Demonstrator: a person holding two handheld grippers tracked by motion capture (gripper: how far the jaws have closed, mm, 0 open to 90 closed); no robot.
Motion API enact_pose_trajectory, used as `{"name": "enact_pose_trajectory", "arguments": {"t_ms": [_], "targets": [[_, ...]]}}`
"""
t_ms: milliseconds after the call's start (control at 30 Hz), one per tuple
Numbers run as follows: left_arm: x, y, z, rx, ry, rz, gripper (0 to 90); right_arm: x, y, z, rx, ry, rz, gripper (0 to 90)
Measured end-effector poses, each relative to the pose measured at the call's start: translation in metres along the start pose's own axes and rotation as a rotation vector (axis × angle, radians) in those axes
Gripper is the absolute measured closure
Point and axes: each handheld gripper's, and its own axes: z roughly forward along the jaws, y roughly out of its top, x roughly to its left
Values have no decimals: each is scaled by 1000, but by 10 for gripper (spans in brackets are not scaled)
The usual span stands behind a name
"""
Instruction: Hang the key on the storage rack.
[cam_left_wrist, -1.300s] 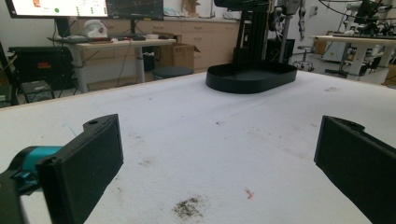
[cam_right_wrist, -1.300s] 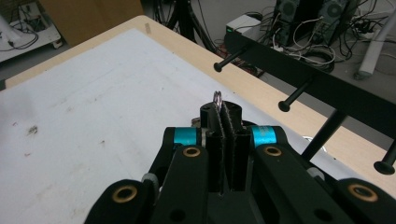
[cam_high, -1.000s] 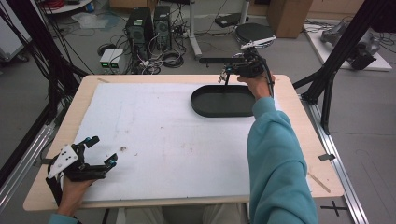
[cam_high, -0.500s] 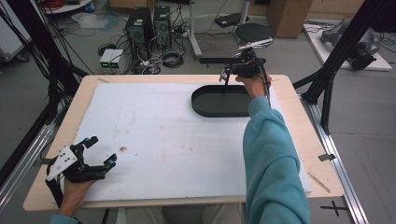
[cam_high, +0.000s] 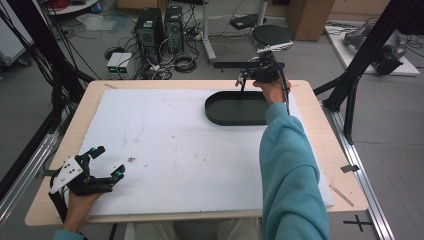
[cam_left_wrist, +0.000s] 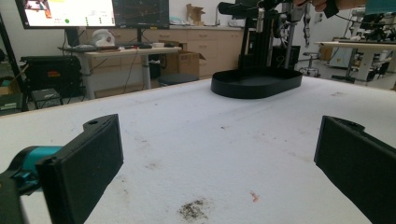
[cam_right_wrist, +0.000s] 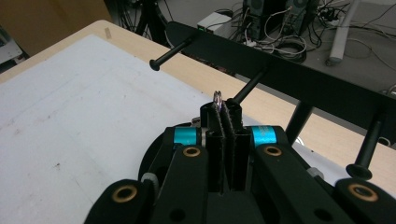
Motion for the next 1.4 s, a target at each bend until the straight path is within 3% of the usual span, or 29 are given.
{"name": "enact_pose_trajectory", "arguments": {"t_ms": [1400], "targets": [[-1, 0, 1, 4, 2, 4, 17, -9, -3, 4, -29, -16, 5, 887]]}}
